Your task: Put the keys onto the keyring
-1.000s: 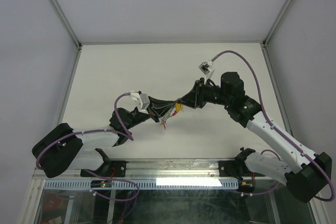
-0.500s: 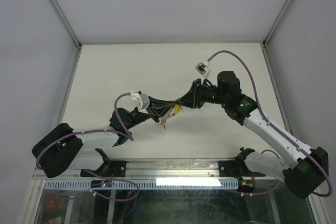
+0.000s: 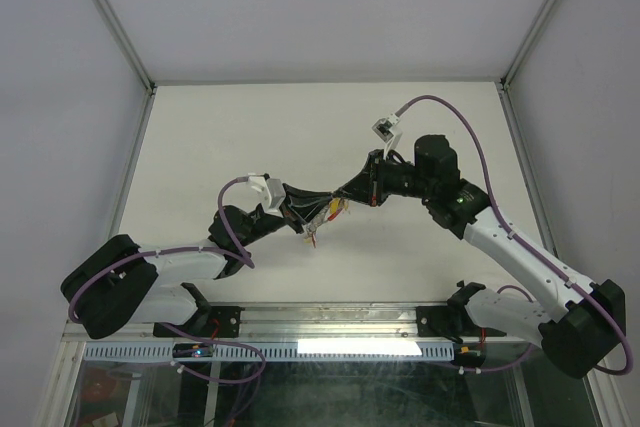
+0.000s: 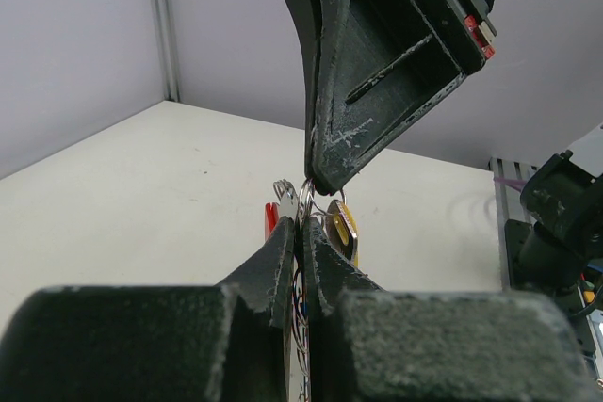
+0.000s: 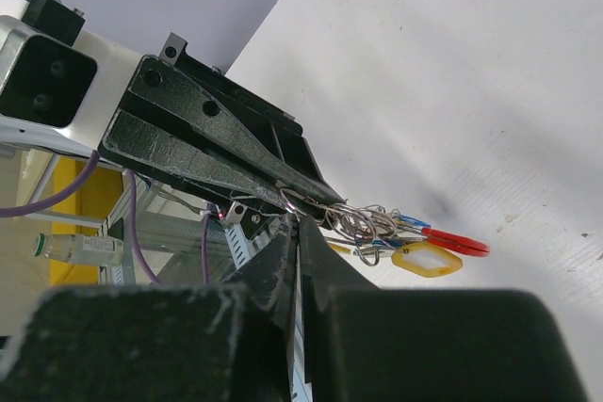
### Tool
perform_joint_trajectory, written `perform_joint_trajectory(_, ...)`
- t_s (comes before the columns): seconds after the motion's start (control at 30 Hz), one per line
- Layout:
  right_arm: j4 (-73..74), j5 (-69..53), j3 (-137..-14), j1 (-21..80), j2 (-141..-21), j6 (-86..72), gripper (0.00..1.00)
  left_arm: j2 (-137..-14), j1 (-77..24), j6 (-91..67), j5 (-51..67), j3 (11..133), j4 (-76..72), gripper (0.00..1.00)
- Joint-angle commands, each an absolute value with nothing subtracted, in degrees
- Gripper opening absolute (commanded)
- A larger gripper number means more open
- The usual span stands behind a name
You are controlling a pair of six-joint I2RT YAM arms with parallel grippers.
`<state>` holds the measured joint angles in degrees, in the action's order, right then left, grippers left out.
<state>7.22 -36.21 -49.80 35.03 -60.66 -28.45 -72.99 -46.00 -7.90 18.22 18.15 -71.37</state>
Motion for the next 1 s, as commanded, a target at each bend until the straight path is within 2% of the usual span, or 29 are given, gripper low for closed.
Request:
perform_joint_trajectory(0.0, 6.6, -34.3, -50.0, 35.2, -59.7, -28.6, 0.00, -70.6, -45.4, -7.1, 17.6, 18.9, -74.6, 0.00)
perform_joint_trajectory(0.97, 11.1, -31.2, -50.2, 36.3, -62.8, -30.9, 0.00, -71.3, -45.4, -7.0, 18.9, 19.5, -75.7, 0.00)
